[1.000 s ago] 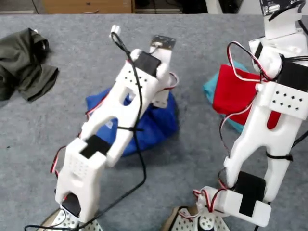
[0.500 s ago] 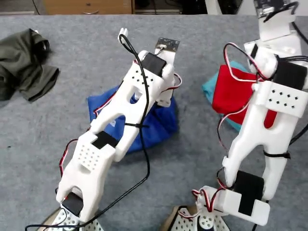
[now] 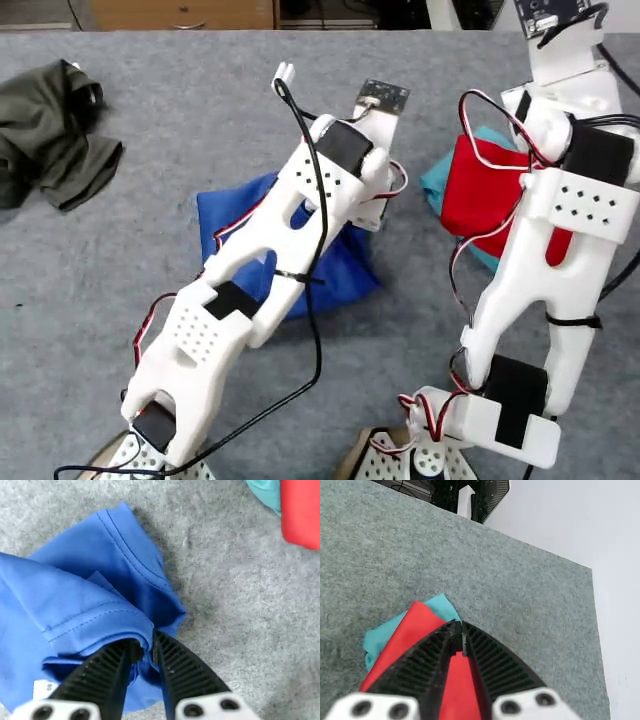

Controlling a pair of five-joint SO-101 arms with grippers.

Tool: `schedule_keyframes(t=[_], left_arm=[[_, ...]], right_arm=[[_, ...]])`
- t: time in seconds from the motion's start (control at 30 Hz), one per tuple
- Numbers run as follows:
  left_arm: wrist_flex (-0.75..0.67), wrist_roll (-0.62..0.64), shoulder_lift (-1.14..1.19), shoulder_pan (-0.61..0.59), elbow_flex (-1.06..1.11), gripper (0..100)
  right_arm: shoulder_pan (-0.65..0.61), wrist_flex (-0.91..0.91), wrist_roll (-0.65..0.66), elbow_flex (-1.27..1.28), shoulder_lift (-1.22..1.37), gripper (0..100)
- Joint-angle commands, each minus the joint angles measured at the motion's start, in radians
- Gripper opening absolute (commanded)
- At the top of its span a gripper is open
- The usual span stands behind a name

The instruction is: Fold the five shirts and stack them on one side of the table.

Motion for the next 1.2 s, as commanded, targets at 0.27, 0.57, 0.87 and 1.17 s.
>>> schedule_keyframes(t=[0.27, 0.57, 0.87, 1.17], left_arm=[[-0.011, 0.002, -0.022, -0.009, -0.034, 16], [0.017, -0.002, -0.156, -0.206, -0.091, 10], [0.017, -0.075, -0.602, -0.442, 0.288, 2], [-0.121, -0.192, -1.02, -0.669, 0.996, 2]], right_arm=[[-0.01, -0.015, 0.006, -0.008, -0.058, 0.5], [-0.065, 0.1, 0.009, -0.059, -0.058, 0.5], [-0.433, 0.358, 0.133, -0.028, -0.035, 0.5], [-0.723, 0.331, 0.074, -0.027, 0.303, 0.5]])
